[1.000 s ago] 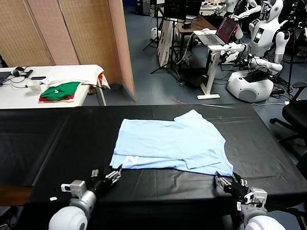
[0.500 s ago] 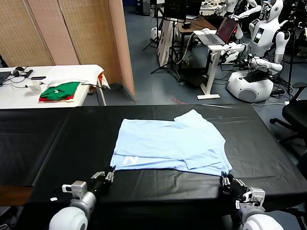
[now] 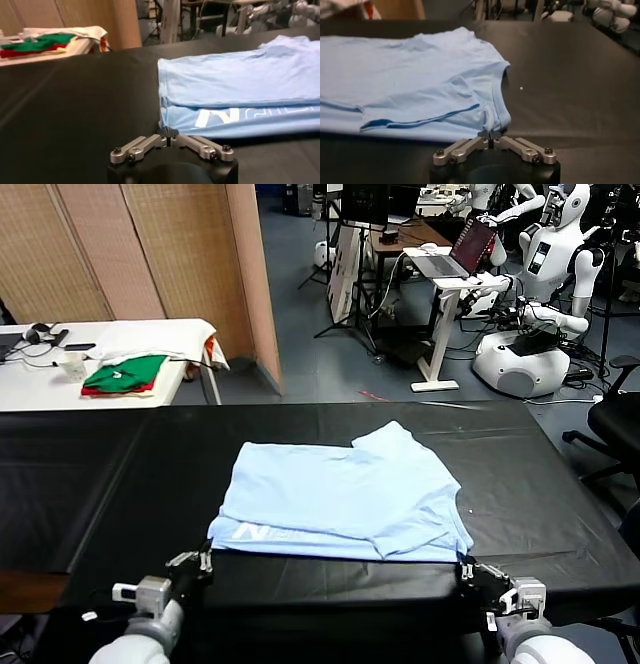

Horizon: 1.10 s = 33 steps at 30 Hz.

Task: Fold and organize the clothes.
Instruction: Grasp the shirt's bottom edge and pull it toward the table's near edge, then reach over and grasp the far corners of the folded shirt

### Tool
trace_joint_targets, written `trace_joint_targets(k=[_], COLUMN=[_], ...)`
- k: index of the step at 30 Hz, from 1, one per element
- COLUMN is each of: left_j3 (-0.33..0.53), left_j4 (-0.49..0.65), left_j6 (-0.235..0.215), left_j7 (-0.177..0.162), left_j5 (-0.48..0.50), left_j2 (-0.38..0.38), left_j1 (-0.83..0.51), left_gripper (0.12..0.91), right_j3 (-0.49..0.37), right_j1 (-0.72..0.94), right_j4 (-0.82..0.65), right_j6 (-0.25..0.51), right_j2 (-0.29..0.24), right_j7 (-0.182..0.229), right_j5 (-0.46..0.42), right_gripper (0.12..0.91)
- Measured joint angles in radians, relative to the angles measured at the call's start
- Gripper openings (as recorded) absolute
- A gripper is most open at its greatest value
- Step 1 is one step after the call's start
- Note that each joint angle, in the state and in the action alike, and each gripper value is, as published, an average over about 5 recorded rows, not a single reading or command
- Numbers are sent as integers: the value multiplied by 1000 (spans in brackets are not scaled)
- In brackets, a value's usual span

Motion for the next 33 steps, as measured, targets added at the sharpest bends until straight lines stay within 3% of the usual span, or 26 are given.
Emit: trace_joint_targets(k=[3,6,12,15,17,20,25,33], left_j3=[-3,-6,-17,-25,-33,-48,-55,-5], left_j4=[-21,-42,-85,-107,-123,-138,-114,22], left_j6=[6,20,62,80,87,86,91,145], left_j7=[-5,-6,-6,-15,-24,-36,-60,-110], left_j5=[4,1,-4,-14,-37,-103,-262,-521], left_j2=[-18,-29,-35,-34,-32,-22,29,149], left_j1=[37,65,100,109,108,86,-23,-300], left_gripper=[144,157,455,682,814,893,906,907], right_j3=[4,12,40,50,46,26,-34,-160], right_j1=[-14,-35,-80,-77,-57,9,200,515], right_j4=[21,56,144,175,182,167,70,-152], right_j6=[-20,-30,-30,-30,-30,-30,-30,-30], right_j2=[0,4,11,9,3,-11,-45,-65], right_j7=[4,14,25,20,17,22,59,97], right_j5=[-3,-7,-9,-10,-9,10,98,197], right_gripper=[204,364,742,866,894,905,907,907])
